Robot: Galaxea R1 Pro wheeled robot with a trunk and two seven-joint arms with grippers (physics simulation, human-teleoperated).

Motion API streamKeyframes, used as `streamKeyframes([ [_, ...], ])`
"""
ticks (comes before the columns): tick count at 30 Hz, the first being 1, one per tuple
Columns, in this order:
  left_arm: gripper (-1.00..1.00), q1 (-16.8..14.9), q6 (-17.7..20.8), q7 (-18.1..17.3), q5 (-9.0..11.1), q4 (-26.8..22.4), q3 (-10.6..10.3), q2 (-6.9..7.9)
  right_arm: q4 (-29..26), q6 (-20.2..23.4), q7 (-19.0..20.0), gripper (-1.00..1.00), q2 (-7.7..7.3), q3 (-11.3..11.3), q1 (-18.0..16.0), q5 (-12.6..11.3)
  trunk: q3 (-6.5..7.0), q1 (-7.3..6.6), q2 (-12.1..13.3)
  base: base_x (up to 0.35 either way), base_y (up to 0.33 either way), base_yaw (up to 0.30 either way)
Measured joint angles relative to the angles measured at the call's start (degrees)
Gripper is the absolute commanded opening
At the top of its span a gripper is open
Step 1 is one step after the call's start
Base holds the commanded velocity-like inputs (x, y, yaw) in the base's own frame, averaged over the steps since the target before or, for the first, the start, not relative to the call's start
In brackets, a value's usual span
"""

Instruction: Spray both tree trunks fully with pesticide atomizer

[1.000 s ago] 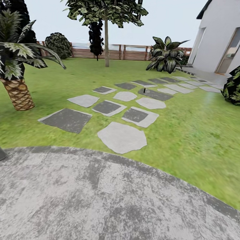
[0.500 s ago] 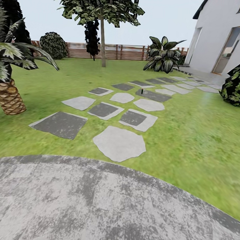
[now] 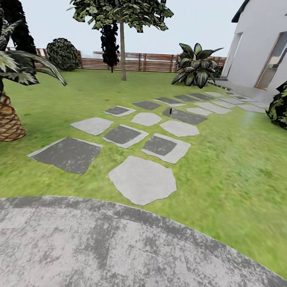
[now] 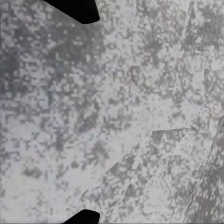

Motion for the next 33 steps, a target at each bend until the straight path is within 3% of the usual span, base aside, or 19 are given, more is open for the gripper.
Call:
streamKeyframes([
  [26, 1.0, 0.0, 0.0, 0.0, 0.0, 0.0, 0.0, 0.0, 0.0, 0.0, 0.0, 1.0, 0.0, 0.0, 0.0, 0.0, 0.0, 0.0, 0.0, 0.339, 0.0, 0.0],
  [33, 1.0, 0.0, 0.0, 0.0, 0.0, 0.0, 0.0, 0.0, 0.0, 0.0, 0.0, 1.0, 0.0, 0.0, 0.0, 0.0, 0.0, 0.0, 0.0, 0.339, 0.0, -0.182],
])
